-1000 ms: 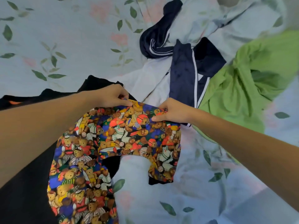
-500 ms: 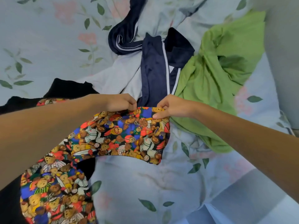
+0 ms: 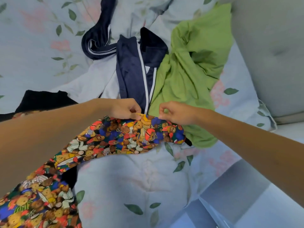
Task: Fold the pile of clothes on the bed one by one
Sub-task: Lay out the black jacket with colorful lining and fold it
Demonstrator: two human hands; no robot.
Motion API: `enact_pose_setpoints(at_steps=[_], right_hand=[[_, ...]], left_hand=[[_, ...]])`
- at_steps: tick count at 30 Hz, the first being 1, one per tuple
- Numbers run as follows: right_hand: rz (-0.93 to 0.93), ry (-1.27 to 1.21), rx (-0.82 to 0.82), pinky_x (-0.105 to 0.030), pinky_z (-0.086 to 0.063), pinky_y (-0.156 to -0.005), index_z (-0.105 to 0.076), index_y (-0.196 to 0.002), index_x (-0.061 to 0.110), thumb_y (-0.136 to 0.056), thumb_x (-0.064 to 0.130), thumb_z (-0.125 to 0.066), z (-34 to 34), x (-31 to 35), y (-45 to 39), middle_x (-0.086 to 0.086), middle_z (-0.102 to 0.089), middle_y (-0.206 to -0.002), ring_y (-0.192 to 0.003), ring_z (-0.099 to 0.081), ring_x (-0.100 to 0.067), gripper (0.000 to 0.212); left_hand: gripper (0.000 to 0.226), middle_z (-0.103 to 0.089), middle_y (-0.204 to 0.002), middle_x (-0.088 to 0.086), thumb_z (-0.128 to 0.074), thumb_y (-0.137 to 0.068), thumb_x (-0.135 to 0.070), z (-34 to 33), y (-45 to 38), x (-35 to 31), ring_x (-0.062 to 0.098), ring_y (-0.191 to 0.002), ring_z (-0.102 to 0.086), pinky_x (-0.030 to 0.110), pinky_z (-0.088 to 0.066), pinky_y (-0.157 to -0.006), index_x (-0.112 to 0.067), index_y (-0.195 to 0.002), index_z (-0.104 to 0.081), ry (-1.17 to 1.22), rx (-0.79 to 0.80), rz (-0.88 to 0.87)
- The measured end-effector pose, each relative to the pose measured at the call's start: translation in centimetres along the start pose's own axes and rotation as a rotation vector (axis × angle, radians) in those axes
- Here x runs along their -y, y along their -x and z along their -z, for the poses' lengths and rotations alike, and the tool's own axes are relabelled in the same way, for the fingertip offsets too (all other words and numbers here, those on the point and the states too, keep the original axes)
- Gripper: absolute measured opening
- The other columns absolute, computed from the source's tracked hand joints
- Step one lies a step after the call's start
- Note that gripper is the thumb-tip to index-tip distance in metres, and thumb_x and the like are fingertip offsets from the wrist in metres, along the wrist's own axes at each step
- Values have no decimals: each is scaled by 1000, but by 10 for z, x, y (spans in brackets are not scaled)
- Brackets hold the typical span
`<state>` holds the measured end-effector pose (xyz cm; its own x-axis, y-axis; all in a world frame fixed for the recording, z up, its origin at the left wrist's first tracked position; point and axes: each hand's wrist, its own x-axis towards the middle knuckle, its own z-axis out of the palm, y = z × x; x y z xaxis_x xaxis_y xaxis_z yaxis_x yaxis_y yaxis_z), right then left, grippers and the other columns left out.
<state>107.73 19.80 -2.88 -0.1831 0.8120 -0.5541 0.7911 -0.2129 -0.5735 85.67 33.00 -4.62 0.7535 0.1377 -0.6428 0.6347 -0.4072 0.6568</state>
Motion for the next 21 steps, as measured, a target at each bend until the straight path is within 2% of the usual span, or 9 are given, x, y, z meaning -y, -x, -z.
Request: enact_pose_setpoints(at_steps=[2,4,6,9,11,13,16,19,21], right_hand=[[-16,3,-67,-39,-44,-63,-55,-95,22,-105,36,-59,-4,-11,3,-2,-59,-70,-62,-52,-16,17],[-54,-162,-77,-30,-36,-53,-61,-100,16,-101,41,-65,-8,-16,10,3,-53,-60,-50,-44,-8,25],[-83,-269,12,-21,-38,-51,-69,-94,19,-89,46,-78,-13,-18,18,11,-58,-58,-49,-50,-1,29],[-118,-172,146,-25,-54,-63,-70,-84,22,-84,38,-86,-32,-28,21,6,-73,-78,-69,-69,-9,22],[-118,-121,83,-34,-55,-73,-66,-86,18,-92,23,-79,-45,-39,19,-2,-72,-86,-76,-67,-13,15],[-114,-231,46,-40,-59,-84,-68,-99,14,-98,15,-70,-51,-49,19,-6,-76,-96,-88,-72,-19,2],[-104,-296,62,-28,-54,-80,-61,-104,26,-101,13,-67,-45,-55,22,9,-71,-99,-87,-68,-5,14],[-67,63,-162,-37,-51,-80,-55,-124,22,-92,10,-74,-46,-55,26,4,-61,-112,-94,-56,-12,39],[57,360,-427,-38,-51,-78,-56,-130,15,-79,-9,-71,-57,-48,29,0,-56,-121,-104,-54,-19,58]], left_hand=[[35,-51,-61,-8,-57,-106,-24,-3,-7,-5,7,-58,-46,22,-40,-65,-12,-74,-59,9,-36,2],[32,-52,-61,-9,-56,-106,-21,-7,-15,-7,4,-57,-46,16,-40,-61,-8,-77,-59,18,-63,0],[32,-54,-63,-8,-56,-106,-20,-12,-22,-8,4,-58,-47,19,-41,-63,-11,-76,-58,-20,-99,-11],[30,-59,-71,0,-56,-106,-21,-20,-30,-1,12,-67,-52,33,-46,-71,-14,-77,-59,-106,-149,-8],[28,-62,-75,7,-56,-105,-20,-26,-32,3,19,-70,-55,40,-49,-74,-14,-78,-58,-140,-195,-2],[27,-63,-75,7,-56,-105,-19,-30,-33,6,24,-73,-59,44,-50,-76,-16,-79,-58,-168,-260,-12],[22,-63,-75,-2,-53,-106,-21,-39,-33,4,20,-75,-59,46,-53,-75,-23,-84,-57,-267,-345,-12],[12,-62,-98,-2,-59,-98,-10,-58,-31,3,24,-94,-56,44,-48,-76,-20,-105,-61,-540,-533,-26],[42,-55,-115,6,-63,-81,2,-80,-29,-1,31,-107,-49,44,-43,-84,-15,-120,-58,-738,-708,-28]])
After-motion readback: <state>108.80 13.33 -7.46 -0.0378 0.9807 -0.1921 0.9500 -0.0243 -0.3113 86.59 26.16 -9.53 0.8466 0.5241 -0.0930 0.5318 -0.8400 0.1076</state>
